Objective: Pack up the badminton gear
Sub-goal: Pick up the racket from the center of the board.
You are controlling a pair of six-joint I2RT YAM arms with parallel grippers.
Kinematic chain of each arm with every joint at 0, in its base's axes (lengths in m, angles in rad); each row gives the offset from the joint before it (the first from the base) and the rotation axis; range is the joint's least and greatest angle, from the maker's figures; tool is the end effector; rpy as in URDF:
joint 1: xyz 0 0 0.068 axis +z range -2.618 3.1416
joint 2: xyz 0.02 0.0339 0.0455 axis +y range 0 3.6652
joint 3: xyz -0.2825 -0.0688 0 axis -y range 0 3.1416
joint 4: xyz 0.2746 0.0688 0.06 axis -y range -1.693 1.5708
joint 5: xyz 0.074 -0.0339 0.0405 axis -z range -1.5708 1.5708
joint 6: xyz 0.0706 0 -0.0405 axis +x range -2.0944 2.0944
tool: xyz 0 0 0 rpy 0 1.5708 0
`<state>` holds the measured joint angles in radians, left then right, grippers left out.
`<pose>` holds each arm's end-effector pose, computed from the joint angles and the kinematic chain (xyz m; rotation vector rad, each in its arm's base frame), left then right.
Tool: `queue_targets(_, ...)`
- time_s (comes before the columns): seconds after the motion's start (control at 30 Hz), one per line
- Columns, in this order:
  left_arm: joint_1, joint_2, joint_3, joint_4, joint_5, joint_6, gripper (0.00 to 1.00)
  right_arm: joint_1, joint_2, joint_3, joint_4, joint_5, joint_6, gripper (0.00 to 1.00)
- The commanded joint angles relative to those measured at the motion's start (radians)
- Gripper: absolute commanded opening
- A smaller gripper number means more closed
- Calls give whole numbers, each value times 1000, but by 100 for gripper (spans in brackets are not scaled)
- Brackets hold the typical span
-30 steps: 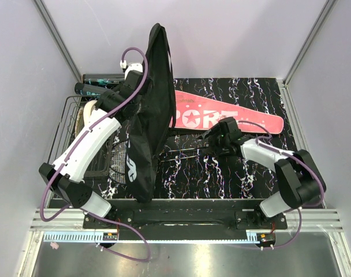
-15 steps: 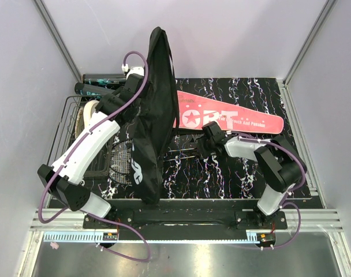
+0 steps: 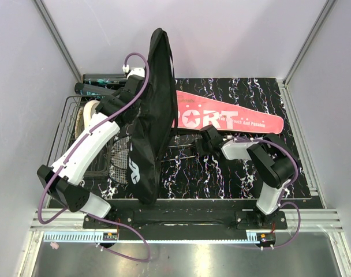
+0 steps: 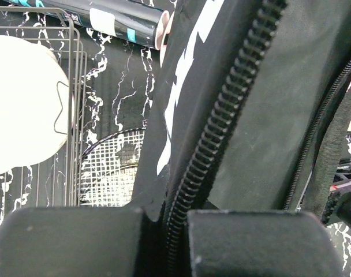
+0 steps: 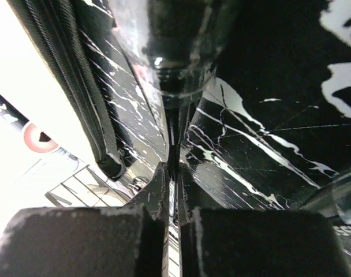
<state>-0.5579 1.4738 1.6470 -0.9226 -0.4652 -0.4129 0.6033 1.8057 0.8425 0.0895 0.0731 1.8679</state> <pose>0.3164 -0.1601 0.4077 -0.0674 2.2244 0.0141 0.3195 0.2139 0.0863 1.6285 2.1619 0.8962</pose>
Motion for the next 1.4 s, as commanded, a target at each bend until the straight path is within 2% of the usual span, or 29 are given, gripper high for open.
queue_targets(0.0,3,-15,27,57,-58,43,0,10,-116,-4,98,163,30,0)
queue_targets(0.07,13,-3,33,64,-61,54,0,10,-156,4,92,203,11,0)
queue_targets(0.17,29,8,48,65,-30,72,0,-13,-255,18,86,295,-128,0)
queue_targets(0.27,35,10,60,70,-12,88,0,-89,-367,43,17,349,-342,0)
queue_targets(0.3,33,14,60,71,-6,94,0,-124,-426,50,3,359,-481,0)
queue_targets(0.33,35,17,60,74,6,98,0,-158,-459,47,-14,369,-553,0)
queue_targets(0.37,36,25,59,83,19,102,0,-239,-492,41,-11,364,-635,0)
queue_targets(0.4,36,28,54,93,37,108,0,-279,-570,11,19,323,-821,0)
queue_targets(0.47,36,51,39,128,109,138,0,-409,-688,-29,164,250,-1017,0)
queue_targets(0.5,39,60,36,137,135,160,0,-453,-721,-43,202,117,-1184,0)
queue_targets(0.57,39,89,27,171,187,181,0,-545,-776,-11,176,-9,-1286,0)
queue_targets(0.6,39,100,24,185,198,200,0,-639,-781,51,155,-173,-1352,0)
queue_targets(0.7,58,155,39,209,279,224,0,-704,-787,174,126,-379,-1441,0)
queue_targets(0.77,76,193,60,212,339,235,0,-708,-767,240,112,-453,-1486,0)
queue_targets(0.9,148,249,96,203,621,282,0,-717,-686,474,76,-683,-1544,0)
queue_targets(1.07,200,318,114,202,784,292,0,-720,-588,717,27,-860,-1564,0)
queue_targets(1.13,222,348,122,199,899,296,0,-720,-543,779,35,-975,-1546,0)
queue_targets(1.3,231,378,152,174,1040,306,0,-718,-448,753,405,-1168,-1223,0)
queue_targets(1.33,230,379,151,177,1072,309,0,-718,-438,738,632,-1208,-1152,0)
queue_targets(1.37,233,381,154,177,1106,313,0,-717,-404,721,753,-1248,-1009,0)
